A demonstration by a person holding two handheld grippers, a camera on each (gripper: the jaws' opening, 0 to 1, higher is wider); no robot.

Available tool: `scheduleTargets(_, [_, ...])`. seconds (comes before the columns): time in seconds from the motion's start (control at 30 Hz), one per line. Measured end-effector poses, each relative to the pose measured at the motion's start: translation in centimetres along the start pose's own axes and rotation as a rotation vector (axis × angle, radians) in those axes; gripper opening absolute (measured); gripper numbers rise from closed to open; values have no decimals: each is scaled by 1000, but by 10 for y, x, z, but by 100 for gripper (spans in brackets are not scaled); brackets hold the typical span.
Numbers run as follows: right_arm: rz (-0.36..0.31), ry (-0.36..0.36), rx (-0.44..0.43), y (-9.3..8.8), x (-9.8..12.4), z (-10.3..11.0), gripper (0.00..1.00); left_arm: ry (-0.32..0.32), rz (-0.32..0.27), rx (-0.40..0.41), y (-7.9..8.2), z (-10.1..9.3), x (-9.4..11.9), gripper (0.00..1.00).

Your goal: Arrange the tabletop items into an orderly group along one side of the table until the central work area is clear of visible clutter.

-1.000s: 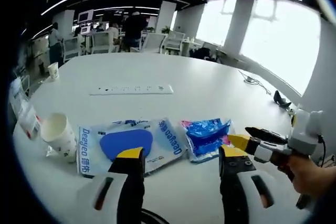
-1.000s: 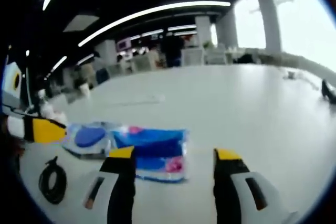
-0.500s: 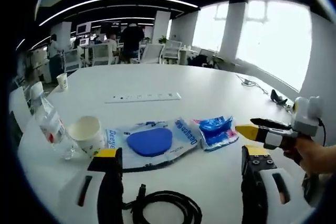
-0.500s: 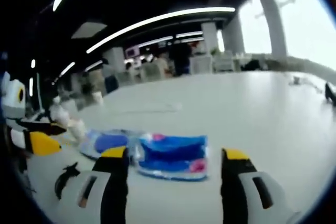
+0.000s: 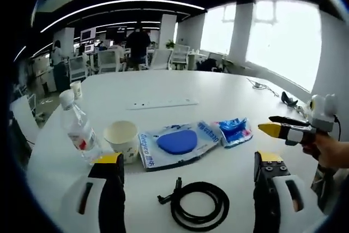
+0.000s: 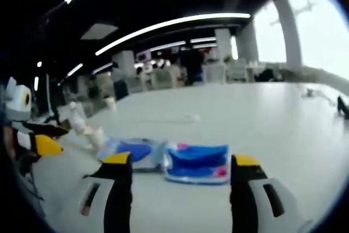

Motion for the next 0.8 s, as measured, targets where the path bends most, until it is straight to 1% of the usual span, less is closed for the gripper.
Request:
scheduleTargets(0.17, [4, -8, 9, -4, 9, 8, 70, 17, 7, 11, -10, 18, 17, 98])
scheduleTargets(0.37, [-5, -8, 24, -2, 25, 27, 70, 28, 17, 23, -22, 40, 38, 96])
scheduleTargets(0.47, [-5, -7, 28, -3, 26, 32, 70, 32, 12, 33, -25, 48, 47, 96])
scheduleTargets(0.67, [-12, 0, 41, 0, 25, 42, 69, 41, 8, 43, -28, 57, 55, 95])
scheduleTargets(0.8, [-11, 6, 44, 0, 25, 50, 69, 35, 17, 40, -31, 58, 53, 94])
Point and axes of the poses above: the point that each gripper's makers call its tool centre point, and the gripper's own axes: x roughly backward along the fingers, z roughly to its left, y roughly out of its top, the point moved 8 cm from there along x, roughly backward along the fingers, and after that the axes turned 10 degrees about z, right-handed, at the moved point
